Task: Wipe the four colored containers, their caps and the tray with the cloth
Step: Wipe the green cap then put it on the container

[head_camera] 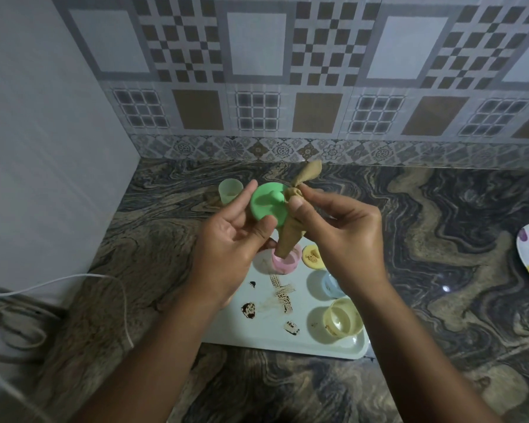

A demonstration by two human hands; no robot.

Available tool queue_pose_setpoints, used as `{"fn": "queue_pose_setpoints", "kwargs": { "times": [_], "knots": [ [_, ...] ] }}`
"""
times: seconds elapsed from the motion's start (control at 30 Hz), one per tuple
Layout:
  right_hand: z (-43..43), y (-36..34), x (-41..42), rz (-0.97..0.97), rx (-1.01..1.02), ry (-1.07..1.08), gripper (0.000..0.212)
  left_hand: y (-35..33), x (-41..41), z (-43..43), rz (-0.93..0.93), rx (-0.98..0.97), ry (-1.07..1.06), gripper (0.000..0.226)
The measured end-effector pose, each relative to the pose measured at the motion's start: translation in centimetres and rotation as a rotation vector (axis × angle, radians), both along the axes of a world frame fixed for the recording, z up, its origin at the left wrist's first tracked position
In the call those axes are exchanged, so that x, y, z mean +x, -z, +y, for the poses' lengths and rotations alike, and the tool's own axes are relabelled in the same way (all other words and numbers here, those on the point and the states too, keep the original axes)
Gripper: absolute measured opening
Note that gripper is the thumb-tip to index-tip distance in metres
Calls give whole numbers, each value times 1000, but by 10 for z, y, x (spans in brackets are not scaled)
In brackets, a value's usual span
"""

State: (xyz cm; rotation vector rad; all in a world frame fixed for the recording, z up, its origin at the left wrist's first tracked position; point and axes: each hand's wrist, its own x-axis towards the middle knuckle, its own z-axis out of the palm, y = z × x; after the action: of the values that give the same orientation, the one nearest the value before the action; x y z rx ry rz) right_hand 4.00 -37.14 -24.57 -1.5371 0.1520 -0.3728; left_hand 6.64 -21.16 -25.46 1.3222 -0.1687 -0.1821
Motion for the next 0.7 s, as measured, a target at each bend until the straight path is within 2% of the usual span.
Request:
{"fn": "queue_pose_setpoints", "kwargs": {
  "times": [0.1,0.33,0.5,0.6,0.7],
  "knots": [
    [2,-1,-4,7,44,-75,36,-2,2,1,-18,14,-13,68],
    [-3,-9,-1,-30,50,-12,27,-5,1,6,78,-117,65,49],
    [-1,-6,-3,-35,8,-20,29,-1,-2,-2,123,-98,-129,42],
    [1,-3,-6,-39,37,-35,28,2,-5,2,58,-44,-41,54],
    [2,-3,-8,-46,28,-29,25,-3,0,11,42,-31,51,55]
  ]
}}
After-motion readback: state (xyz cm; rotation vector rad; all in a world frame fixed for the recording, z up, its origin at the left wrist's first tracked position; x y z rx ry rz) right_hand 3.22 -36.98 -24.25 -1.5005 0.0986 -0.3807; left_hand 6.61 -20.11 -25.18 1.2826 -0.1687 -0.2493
